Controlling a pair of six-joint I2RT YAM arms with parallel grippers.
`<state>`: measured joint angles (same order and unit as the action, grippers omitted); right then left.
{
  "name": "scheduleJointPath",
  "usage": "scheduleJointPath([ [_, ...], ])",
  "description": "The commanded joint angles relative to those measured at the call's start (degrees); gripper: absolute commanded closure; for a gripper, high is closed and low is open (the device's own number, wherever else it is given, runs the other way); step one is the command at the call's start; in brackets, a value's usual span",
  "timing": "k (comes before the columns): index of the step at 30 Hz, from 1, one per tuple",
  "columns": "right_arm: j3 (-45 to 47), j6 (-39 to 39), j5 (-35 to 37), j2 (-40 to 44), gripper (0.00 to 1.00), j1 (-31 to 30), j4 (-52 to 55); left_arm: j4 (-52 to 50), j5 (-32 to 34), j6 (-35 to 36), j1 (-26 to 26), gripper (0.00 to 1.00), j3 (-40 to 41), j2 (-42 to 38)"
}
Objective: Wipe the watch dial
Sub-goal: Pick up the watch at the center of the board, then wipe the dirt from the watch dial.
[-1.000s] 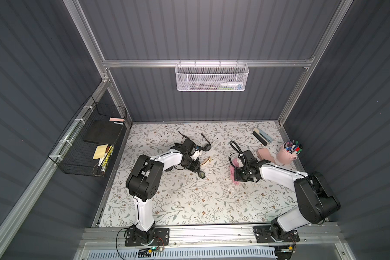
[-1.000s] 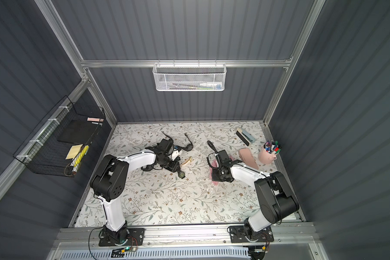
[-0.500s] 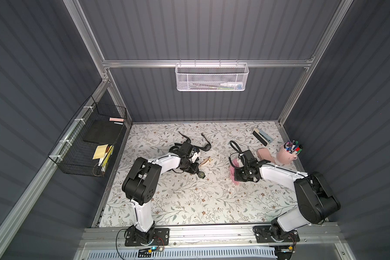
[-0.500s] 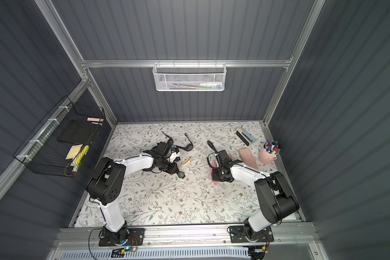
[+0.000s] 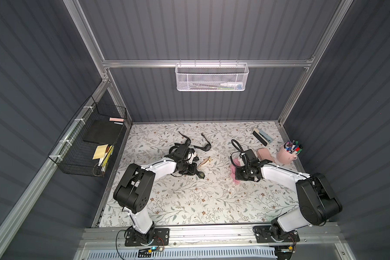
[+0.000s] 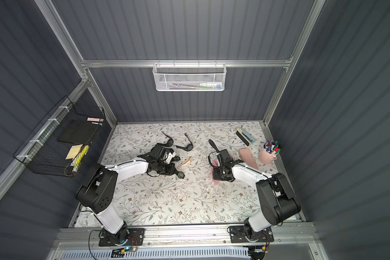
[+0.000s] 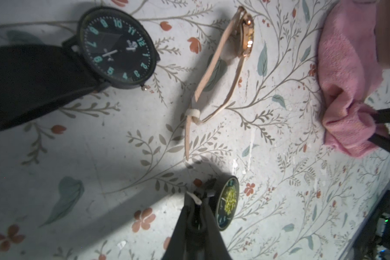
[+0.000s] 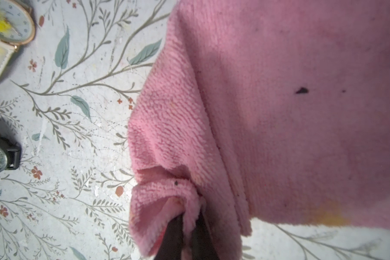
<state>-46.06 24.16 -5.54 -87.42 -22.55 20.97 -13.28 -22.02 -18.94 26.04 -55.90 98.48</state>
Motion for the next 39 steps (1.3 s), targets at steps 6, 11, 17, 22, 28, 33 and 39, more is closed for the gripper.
scheduleJointPath([
  [6,-4.54,-3.49,0.03,1.02,1.00,0.65,1.85,9.99,-4.45,-14.95,-0.29,0.87,8.39,-4.93],
  [11,-4.83,-2.89,-2.72,1.18,1.00,0.66,1.48,13.24,-6.06,-20.19,0.21,0.86,10.40,-5.00],
  [17,-3.81,-1.98,-5.71,0.74,1.00,-0.10,1.61,17.98,-6.57,-28.14,2.85,0.86,10.22,-4.19],
  [22,-2.75,-0.78,-6.55,3.04,1.00,-2.77,1.10,20.00,-4.74,-31.43,6.26,0.86,9.63,-2.76],
  [28,-7.27,-1.25,-8.35,-0.17,1.00,-8.12,3.26,22.99,-5.20,-34.35,9.51,0.86,8.57,1.77],
  [33,-10.06,-1.23,-7.56,-3.44,1.00,-12.47,4.69,25.32,-6.38,-36.59,11.45,0.87,6.57,5.79],
  [39,-9.73,0.52,-7.37,-6.56,1.00,-13.82,3.74,25.23,-5.97,-37.13,12.25,0.87,5.10,6.79],
])
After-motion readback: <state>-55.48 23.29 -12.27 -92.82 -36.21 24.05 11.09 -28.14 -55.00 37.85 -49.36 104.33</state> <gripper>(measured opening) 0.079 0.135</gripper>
